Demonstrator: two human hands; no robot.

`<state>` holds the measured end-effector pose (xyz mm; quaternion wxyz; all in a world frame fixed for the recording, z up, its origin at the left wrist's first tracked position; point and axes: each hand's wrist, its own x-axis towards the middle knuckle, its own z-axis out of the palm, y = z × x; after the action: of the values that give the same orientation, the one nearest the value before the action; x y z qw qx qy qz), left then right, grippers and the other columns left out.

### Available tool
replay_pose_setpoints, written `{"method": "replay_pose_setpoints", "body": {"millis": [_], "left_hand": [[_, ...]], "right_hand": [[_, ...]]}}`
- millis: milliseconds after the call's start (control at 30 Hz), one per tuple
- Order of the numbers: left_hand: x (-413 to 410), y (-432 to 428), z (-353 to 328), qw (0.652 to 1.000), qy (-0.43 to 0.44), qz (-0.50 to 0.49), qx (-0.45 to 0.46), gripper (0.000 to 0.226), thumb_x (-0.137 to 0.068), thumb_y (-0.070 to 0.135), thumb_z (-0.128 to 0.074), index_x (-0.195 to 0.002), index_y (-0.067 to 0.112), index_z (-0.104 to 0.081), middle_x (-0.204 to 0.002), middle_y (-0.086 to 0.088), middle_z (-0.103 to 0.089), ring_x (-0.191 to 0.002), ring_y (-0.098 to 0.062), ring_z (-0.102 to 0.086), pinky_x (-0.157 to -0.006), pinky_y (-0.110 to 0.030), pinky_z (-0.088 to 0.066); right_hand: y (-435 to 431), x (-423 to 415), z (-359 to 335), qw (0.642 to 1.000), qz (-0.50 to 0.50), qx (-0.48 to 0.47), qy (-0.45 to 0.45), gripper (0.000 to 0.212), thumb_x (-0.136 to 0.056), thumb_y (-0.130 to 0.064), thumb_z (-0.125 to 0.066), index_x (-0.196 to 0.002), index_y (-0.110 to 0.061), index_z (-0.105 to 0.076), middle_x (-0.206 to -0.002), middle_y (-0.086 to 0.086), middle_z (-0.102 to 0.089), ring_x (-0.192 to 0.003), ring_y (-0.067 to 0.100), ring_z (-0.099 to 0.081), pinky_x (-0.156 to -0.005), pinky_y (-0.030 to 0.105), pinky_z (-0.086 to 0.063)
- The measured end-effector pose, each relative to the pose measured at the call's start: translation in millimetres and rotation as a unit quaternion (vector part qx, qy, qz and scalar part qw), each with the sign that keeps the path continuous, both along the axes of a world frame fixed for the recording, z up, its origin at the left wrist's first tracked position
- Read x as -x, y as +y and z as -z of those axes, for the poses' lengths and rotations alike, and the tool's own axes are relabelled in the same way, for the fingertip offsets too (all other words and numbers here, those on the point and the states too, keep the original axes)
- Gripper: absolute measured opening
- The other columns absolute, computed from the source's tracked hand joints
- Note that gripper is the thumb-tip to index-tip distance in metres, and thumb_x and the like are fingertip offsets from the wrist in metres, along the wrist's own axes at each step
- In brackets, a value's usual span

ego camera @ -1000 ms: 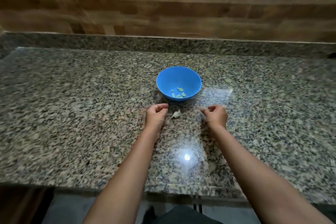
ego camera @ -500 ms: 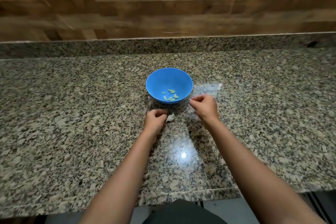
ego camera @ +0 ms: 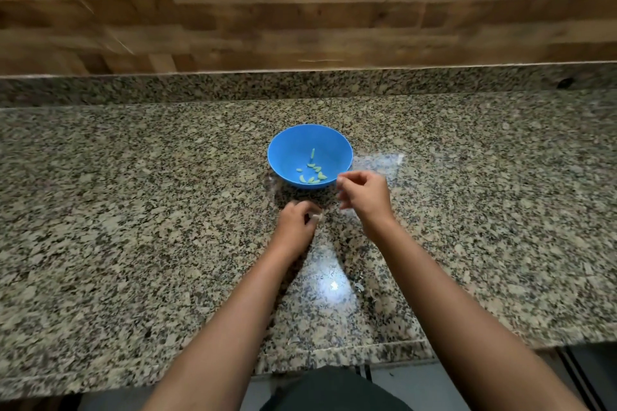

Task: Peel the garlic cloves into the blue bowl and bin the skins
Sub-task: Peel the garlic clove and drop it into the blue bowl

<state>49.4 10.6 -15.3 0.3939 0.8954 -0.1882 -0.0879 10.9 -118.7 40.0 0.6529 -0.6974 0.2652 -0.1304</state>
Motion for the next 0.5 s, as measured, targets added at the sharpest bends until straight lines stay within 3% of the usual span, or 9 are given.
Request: {"method": "replay_pose_setpoints", "body": {"millis": [67, 133, 233, 300, 400, 500], "left_hand": [[0.4, 2.5, 2.4, 0.997, 0.057, -0.032, 0.050, 0.012, -0.089, 0.015, -0.063, -0.100, 0.012, -0.067, -0.097, 0.001, -0.062, -0.084, -0.011, -0.057, -0.071, -0.015, -0.041], [2.6, 4.9, 4.4, 0.969, 0.167, -0.068, 0.171, 0.008, -0.086, 0.014, -0.067, -0.093, 0.013, -0.066, -0.089, 0.000, -0.066, -0.078, -0.014, -0.060, -0.066, -0.020, -0.047], [11.7, 6.0, -0.2, 0.852, 0.335, -0.105, 0.389, 0.007, -0.085, 0.002, -0.063, -0.091, 0.005, -0.062, -0.080, -0.008, -0.068, -0.066, -0.014, -0.062, -0.061, -0.019, -0.053], [16.3, 5.9, -4.2, 0.798, 0.390, -0.092, 0.450, 0.006, -0.086, 0.000, -0.059, -0.092, 0.001, -0.061, -0.075, -0.007, -0.070, -0.059, -0.011, -0.063, -0.060, -0.018, -0.054], [21.2, 5.2, -7.8, 0.779, 0.409, -0.070, 0.470, 0.007, -0.089, 0.001, -0.056, -0.093, 0.000, -0.060, -0.073, -0.007, -0.069, -0.058, -0.010, -0.064, -0.057, -0.019, -0.055], [22.2, 5.4, -9.6, 0.802, 0.389, -0.067, 0.448, 0.006, -0.089, 0.004, -0.057, -0.093, 0.002, -0.060, -0.082, -0.010, -0.067, -0.064, -0.012, -0.063, -0.058, -0.018, -0.054]], "right_hand": [[1.5, 15.1, 8.9, 0.999, -0.030, -0.020, 0.032, 0.005, -0.088, 0.001, -0.057, -0.091, 0.001, -0.061, -0.072, 0.008, -0.061, -0.055, 0.013, -0.056, -0.048, 0.018, -0.049], [4.1, 24.2, 18.0, 0.995, -0.056, -0.041, 0.069, 0.010, -0.089, 0.003, -0.056, -0.098, 0.005, -0.060, -0.075, 0.011, -0.060, -0.057, 0.014, -0.056, -0.048, 0.017, -0.049], [10.2, 32.2, 26.1, 0.988, -0.073, -0.109, 0.077, 0.022, -0.089, 0.002, -0.057, -0.110, 0.008, -0.056, -0.082, 0.015, -0.061, -0.060, 0.016, -0.056, -0.050, 0.020, -0.052], [13.8, 35.2, 26.8, 0.984, -0.083, -0.149, 0.056, 0.022, -0.088, 0.000, -0.059, -0.110, 0.005, -0.058, -0.088, 0.017, -0.064, -0.064, 0.018, -0.059, -0.053, 0.021, -0.052], [17.2, 36.7, 25.5, 0.982, -0.090, -0.164, 0.015, 0.018, -0.086, -0.003, -0.062, -0.103, 0.002, -0.063, -0.084, 0.013, -0.068, -0.061, 0.017, -0.061, -0.052, 0.021, -0.051], [17.0, 36.4, 24.6, 0.988, -0.075, -0.138, -0.002, 0.009, -0.085, -0.004, -0.065, -0.094, -0.003, -0.067, -0.082, 0.011, -0.069, -0.062, 0.016, -0.063, -0.052, 0.021, -0.051]]}}
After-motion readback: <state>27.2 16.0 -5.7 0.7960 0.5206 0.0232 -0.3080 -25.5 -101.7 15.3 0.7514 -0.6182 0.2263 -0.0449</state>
